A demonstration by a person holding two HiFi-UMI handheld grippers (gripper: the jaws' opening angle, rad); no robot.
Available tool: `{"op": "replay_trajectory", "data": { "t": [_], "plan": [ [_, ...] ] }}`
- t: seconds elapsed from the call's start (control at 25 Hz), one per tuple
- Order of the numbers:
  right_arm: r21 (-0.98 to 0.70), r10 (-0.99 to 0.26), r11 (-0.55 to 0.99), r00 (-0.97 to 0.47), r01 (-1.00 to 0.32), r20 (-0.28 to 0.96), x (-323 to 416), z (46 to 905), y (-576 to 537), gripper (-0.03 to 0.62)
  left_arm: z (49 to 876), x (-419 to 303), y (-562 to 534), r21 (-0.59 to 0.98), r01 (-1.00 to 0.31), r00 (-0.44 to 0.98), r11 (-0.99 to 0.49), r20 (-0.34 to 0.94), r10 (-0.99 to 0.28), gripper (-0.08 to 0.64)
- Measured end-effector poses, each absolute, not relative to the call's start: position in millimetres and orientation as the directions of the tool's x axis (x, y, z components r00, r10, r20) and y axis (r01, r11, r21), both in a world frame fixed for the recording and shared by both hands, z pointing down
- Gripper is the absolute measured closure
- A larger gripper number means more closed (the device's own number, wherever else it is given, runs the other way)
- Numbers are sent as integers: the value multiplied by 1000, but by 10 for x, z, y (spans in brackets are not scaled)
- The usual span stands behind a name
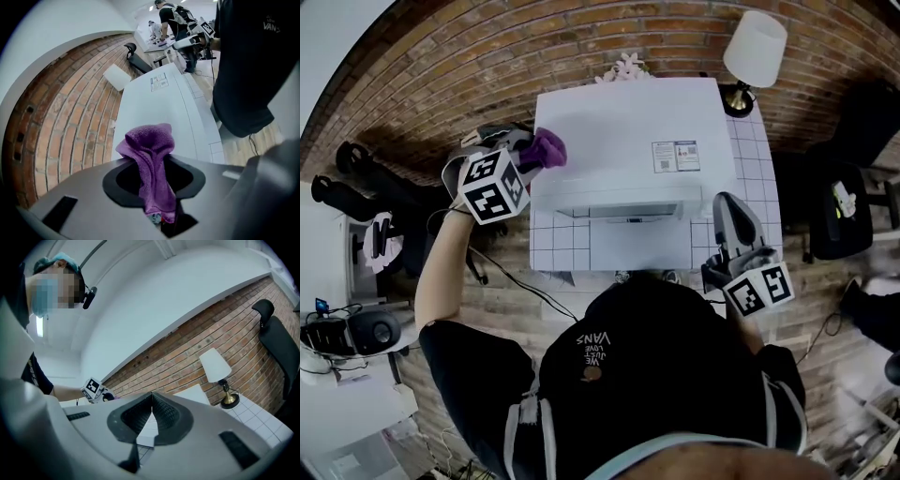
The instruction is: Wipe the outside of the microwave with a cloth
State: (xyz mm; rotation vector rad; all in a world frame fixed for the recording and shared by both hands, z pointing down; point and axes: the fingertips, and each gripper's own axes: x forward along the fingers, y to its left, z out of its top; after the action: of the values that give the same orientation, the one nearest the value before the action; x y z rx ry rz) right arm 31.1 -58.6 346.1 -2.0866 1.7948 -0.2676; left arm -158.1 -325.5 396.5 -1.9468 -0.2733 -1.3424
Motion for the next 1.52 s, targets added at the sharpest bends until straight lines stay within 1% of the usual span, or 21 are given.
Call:
{"op": "replay_trajectory", "data": {
  "t": [0.16,0.28,0.56,0.88,1.24,1.52],
  "plan": [
    [-396,-985,-100,147,-913,-92,209,3464,-697,592,4110,-1993,-3341,-423,514,397,-746,888,-231,428],
    [-392,-986,-94,140,-915,-90,173,3462,-725,592,4237,-2116,-3305,-399,513,383,-760,899,-213,428],
    [-390,-983,-115,162,-913,-91,216,3441,-585,592,4349,-1883,-3094,-391,576,382,-718,905,-186,428],
    [-398,-964,-189,246,-898,-98,504,3475,-165,592,4349,-1192,-2647,-397,694,389,-601,909,-151,428],
    [-404,-934,-283,346,-870,-91,871,3514,384,592,4321,-22,-1794,-410,810,433,-420,900,-43,428],
    [-406,-910,-345,408,-847,-79,1161,3545,728,592,4294,696,-1092,-411,859,447,-307,893,56,428]
  ]
}}
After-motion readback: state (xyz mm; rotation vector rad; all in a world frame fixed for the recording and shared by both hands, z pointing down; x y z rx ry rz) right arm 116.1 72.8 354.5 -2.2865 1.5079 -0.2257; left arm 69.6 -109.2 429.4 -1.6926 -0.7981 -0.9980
